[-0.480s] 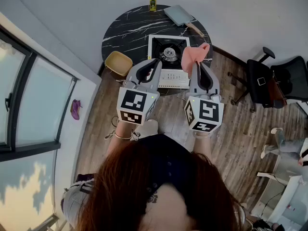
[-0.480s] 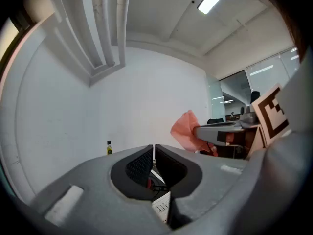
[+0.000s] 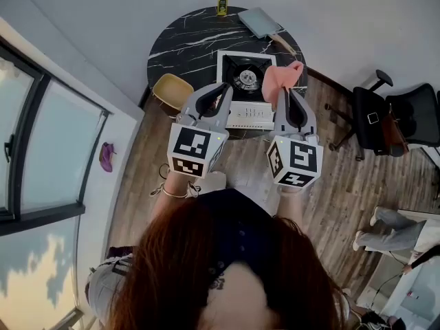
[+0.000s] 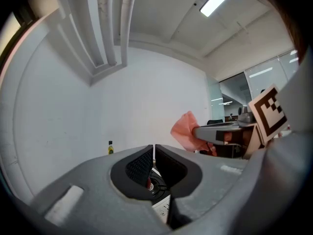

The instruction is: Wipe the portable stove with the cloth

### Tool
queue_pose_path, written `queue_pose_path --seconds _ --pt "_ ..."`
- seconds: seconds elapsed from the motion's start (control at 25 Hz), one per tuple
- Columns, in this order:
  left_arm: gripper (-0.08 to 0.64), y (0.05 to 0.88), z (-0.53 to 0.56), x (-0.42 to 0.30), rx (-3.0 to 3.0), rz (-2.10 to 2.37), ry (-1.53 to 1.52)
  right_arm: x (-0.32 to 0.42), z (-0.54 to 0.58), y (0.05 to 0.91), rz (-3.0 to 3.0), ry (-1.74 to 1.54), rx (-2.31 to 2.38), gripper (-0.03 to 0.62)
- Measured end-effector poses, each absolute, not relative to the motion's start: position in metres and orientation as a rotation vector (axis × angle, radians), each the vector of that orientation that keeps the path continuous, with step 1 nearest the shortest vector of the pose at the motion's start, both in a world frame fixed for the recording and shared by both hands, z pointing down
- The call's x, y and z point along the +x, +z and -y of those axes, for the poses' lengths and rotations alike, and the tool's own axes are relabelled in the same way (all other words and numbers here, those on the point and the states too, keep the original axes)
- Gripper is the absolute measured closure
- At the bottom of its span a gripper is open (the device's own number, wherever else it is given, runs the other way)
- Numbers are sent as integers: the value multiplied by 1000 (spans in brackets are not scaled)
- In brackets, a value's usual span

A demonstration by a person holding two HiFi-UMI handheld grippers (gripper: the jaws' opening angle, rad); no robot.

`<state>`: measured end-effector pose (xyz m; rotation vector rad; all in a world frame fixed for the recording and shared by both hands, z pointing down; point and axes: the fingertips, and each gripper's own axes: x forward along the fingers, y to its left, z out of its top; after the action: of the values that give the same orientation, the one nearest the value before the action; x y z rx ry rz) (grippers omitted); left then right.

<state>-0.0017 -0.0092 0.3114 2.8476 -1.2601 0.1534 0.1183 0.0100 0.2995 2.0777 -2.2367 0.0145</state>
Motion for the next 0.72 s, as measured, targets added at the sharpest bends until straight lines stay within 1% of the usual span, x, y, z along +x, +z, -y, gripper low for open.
queue_pose_path --seconds 0.72 --pt "537 319 28 -14 2848 1206 138 104 5 305 2259 112 2107 569"
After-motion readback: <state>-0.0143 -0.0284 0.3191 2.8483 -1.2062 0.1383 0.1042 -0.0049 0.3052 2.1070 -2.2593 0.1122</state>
